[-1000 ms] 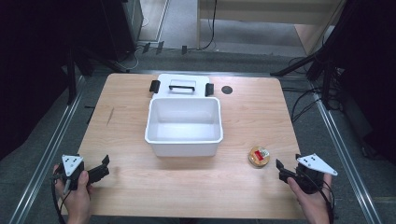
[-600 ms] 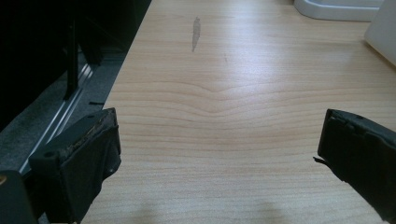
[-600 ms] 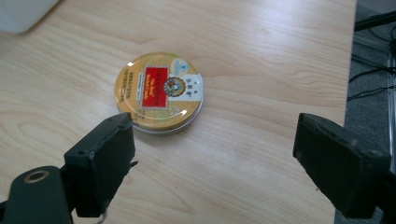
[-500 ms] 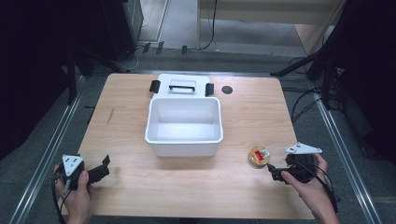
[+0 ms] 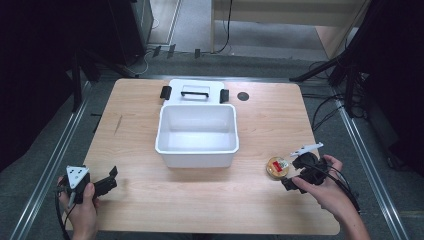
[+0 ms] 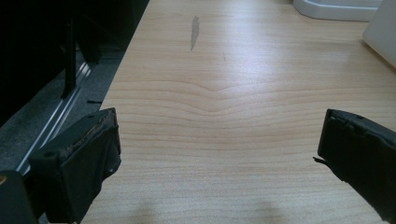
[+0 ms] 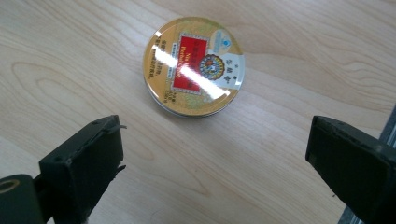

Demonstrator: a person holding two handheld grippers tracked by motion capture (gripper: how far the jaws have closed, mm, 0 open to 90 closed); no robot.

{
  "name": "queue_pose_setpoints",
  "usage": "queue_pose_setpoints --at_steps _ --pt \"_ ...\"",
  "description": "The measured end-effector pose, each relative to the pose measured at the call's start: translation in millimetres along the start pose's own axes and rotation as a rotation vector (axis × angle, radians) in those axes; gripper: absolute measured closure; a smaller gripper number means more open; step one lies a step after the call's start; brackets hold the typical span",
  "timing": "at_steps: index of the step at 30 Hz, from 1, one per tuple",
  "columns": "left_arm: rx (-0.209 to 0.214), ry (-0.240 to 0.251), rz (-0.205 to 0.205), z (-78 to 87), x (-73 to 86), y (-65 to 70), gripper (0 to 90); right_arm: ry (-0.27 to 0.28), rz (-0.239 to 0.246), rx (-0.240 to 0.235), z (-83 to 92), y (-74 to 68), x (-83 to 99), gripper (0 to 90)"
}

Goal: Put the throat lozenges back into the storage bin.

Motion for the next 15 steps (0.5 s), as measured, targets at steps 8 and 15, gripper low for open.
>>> queue_pose_setpoints --at_steps 8,15 --pt "0.0 0.0 -0.001 0.0 0.0 0.1 0.0 -0.078 0.019 -0.014 -2.2 -0.5 -12.6 5.3" --pt "0.001 -0.001 -0.002 0.0 0.0 0.1 0.0 -0.153 0.038 -0.019 -3.5 -1.9 -24.1 7.0"
Point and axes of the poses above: each handheld gripper's, and its own axes: z roughly backward along the jaws, x roughly out of its underside, y roughly to its right, the point moved 6 cm from there along -z, roughly forward along the jaws, and after that the axes turned 3 degrees about -y, right-handed, at the moved point
